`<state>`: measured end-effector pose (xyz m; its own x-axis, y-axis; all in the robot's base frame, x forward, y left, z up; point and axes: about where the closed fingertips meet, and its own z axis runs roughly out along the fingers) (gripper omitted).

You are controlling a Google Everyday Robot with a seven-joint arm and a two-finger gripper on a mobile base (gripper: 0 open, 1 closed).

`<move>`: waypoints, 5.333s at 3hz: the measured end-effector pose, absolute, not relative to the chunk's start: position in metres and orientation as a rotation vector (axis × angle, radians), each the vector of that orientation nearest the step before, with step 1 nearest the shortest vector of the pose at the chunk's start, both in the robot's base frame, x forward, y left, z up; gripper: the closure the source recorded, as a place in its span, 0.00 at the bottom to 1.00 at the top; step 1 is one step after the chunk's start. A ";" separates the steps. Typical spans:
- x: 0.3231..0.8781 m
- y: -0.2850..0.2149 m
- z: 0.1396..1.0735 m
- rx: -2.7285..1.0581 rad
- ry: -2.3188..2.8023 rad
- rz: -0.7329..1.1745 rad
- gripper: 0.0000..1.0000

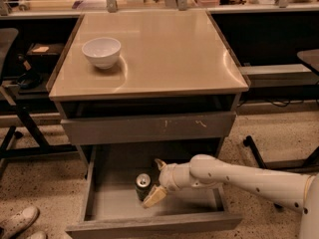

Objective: Pick green can from middle drawer and place on counter

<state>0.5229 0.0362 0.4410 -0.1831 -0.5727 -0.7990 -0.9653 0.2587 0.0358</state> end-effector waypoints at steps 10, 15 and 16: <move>0.522 0.047 0.552 -1.203 1.891 0.598 1.00; 0.540 0.011 0.726 -1.077 1.810 0.483 1.00; 0.542 0.007 0.764 -1.084 1.772 0.472 1.00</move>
Offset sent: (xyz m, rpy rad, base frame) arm 0.0148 0.0244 -0.0329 0.0748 0.0343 -0.0339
